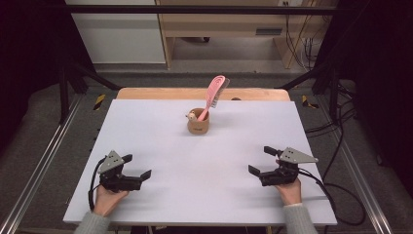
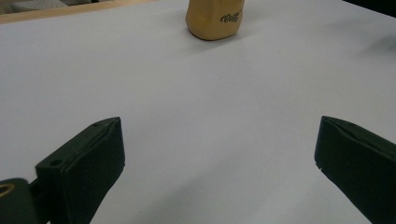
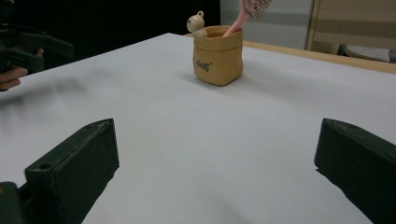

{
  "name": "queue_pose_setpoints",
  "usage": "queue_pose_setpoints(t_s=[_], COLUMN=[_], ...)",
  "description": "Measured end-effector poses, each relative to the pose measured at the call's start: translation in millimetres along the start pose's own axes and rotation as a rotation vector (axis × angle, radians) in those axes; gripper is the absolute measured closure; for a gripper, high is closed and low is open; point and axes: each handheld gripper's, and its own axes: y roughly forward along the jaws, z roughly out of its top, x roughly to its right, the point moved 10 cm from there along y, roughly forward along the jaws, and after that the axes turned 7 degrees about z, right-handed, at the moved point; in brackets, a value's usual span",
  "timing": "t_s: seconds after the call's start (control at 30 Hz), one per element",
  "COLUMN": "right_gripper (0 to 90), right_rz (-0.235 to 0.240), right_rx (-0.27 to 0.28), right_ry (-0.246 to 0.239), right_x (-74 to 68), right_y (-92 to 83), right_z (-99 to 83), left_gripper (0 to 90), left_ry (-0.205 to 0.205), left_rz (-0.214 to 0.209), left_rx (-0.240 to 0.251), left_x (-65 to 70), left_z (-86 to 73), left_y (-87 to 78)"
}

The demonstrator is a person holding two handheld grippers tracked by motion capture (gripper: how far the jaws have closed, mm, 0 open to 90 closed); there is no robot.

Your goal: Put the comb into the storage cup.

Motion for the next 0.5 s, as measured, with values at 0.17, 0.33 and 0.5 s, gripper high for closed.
queue_pose_setpoints(t_s=[0.17,0.33,0.5], right_gripper=[0.1,0.1,0.1], right_rz=[0.000,-0.005,-0.004], right_rx=[0.012,0.022,0.031], right_ry=[0.024,0.037,0.045], right_x=[5.8,9.7,10.6], right_y=[-4.7,-10.3,-12.3], right_z=[-4.6,-5.8,-5.6], left_gripper=[1.5,1.5,1.5], left_ry=[-0.003,-0.006,-0.005], left_rz=[0.001,0.003,0.003], left_rx=[0.000,0.002,0.001], left_x=[-0.9,-2.2,-1.6], left_z=[-0.6,-0.6,-0.6], left_y=[0.1,-0.6,0.5])
